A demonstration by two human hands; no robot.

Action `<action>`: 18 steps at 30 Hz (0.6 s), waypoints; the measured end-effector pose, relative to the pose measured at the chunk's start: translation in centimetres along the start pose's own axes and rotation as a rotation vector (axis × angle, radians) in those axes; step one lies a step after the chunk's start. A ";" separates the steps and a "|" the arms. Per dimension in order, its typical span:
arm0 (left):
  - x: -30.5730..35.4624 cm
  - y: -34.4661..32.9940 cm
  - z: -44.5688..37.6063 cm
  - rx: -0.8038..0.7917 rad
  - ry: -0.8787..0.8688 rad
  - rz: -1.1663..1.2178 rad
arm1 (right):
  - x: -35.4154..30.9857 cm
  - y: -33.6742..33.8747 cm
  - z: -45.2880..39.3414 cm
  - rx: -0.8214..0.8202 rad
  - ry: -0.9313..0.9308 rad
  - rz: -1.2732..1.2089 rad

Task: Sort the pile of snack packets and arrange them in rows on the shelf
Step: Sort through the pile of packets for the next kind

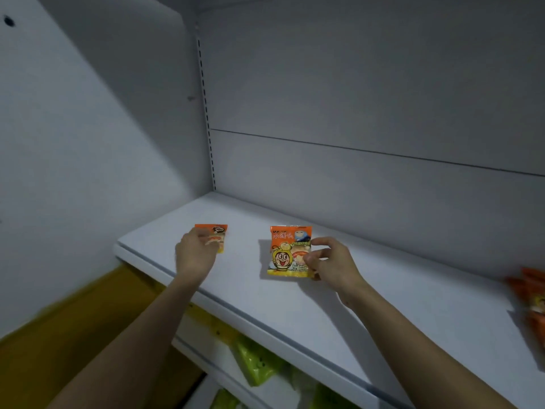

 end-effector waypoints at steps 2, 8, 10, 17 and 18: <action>-1.4 0.8 -2.1 0.028 0.023 -0.249 | 0.0 -1.6 -0.6 -0.007 -0.010 0.023; -2.6 0.5 -5.7 -0.051 0.085 -0.535 | -0.3 -4.0 -2.3 0.018 -0.030 0.045; -2.1 -0.2 -6.3 -0.053 0.043 -0.437 | -0.2 -3.9 -2.4 0.041 -0.036 0.043; 5.3 -5.4 -1.7 -0.426 -0.050 0.530 | 0.0 0.9 -1.8 0.213 0.005 -0.068; 6.9 -6.3 -0.3 -0.475 -0.088 0.573 | 0.1 2.1 -1.4 0.245 0.013 -0.094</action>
Point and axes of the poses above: each hand's wrist, its own z-axis away from the middle knuckle, its own y-axis out of the back of the hand, x = y × z, the point moved 3 cm from there along -z, towards the middle knuckle, and after that the axes turned 2 degrees about y, right-handed, at the moved point
